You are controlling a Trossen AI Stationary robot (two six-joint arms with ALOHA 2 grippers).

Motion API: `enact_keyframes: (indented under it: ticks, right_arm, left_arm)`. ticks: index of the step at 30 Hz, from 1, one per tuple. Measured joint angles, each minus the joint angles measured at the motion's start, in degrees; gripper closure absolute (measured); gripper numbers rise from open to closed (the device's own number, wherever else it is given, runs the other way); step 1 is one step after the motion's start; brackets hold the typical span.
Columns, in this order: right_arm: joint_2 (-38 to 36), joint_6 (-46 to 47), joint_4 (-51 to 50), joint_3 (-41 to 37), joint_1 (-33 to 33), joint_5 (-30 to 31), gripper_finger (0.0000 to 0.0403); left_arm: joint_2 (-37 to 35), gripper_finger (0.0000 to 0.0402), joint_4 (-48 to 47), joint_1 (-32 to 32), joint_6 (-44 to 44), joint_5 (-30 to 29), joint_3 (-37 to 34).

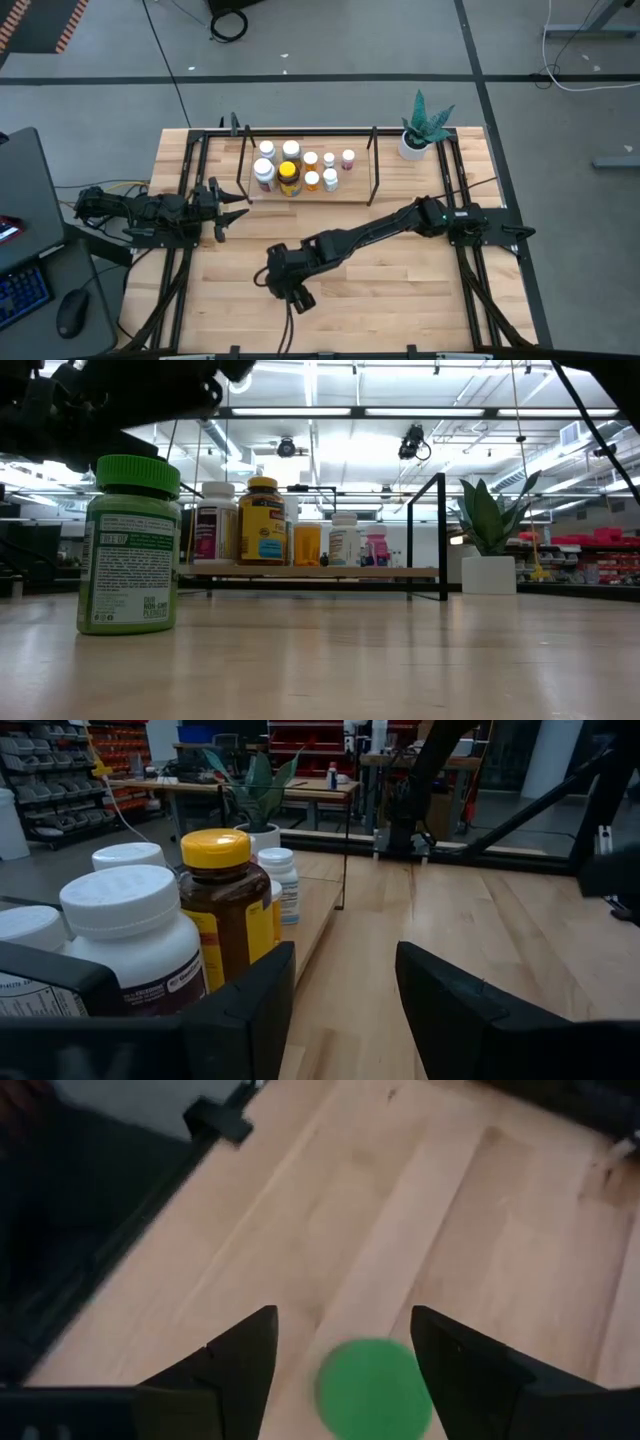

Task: Pick and place medicine bottles onto shelf by color
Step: Put the green bottle on the shelf

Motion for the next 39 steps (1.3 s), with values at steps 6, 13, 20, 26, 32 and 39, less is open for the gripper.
enact_keyframes:
  ticks: [6, 13, 20, 26, 32, 39]
  right_arm:
    - [1.8, -4.4, 0.4, -0.3, 1.6, 5.3, 0.0129]
    - [2.9, -3.5, 0.1, -0.3, 1.5, 8.0, 0.0083]
    - [2.8, -0.3, -0.4, -0.3, 0.4, 7.0, 0.0084]
    - [2.8, 3.5, -1.3, -1.6, -0.7, 6.4, 0.0098]
    - [2.7, 4.4, -1.3, -4.5, -1.5, 5.4, 0.0124]
    - [2.7, 4.8, -0.9, -5.0, -1.8, 5.5, 0.0168]
  left_arm:
    - [0.0, 0.0214, 0.1, 0.0, 0.0, 0.0, 0.0]
    - [0.0, 0.022, 0.3, 0.0, 0.0, 0.0, 0.0]
    - [0.0, 0.0215, 0.2, 0.0, 0.0, 0.0, 0.0]
    - [0.0, 0.0217, 0.2, 0.0, 0.0, 0.0, 0.0]
    - [0.0, 0.022, 0.2, 0.0, 0.0, 0.0, 0.0]
    - [0.0, 0.0214, 0.2, 0.0, 0.0, 0.0, 0.0]
